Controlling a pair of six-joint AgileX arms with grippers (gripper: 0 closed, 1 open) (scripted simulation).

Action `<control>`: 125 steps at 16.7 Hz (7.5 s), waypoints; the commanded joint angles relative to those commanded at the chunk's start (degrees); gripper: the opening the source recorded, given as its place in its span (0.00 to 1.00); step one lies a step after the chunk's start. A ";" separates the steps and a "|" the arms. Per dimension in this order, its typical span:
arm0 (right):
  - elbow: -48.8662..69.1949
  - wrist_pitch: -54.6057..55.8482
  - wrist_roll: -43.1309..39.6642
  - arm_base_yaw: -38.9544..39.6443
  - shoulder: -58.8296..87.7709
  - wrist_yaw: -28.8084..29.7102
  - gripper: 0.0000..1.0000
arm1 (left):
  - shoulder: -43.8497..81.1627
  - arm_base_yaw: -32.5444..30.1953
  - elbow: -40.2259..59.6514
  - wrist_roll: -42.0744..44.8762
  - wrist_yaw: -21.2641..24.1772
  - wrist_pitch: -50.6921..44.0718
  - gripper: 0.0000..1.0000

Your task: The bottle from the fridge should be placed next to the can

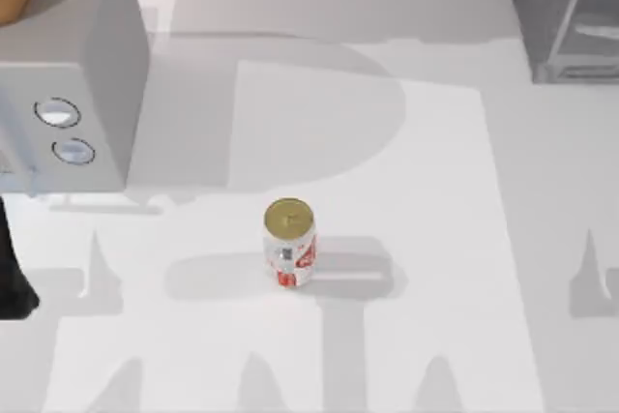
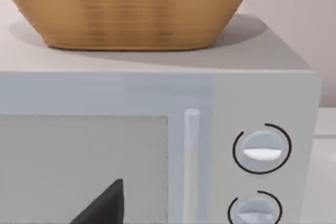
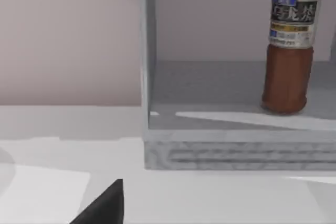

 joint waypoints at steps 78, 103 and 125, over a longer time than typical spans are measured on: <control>80.21 49.20 0.24 -14.83 129.34 -12.59 0.00 | 0.00 0.00 0.00 0.00 0.00 0.00 1.00; 44.89 56.77 0.47 -20.31 101.97 -18.50 0.00 | 0.00 0.00 0.00 0.00 0.00 0.00 1.00; 24.60 81.16 0.87 49.32 106.84 50.87 0.00 | 0.00 0.00 0.00 0.00 0.00 0.00 1.00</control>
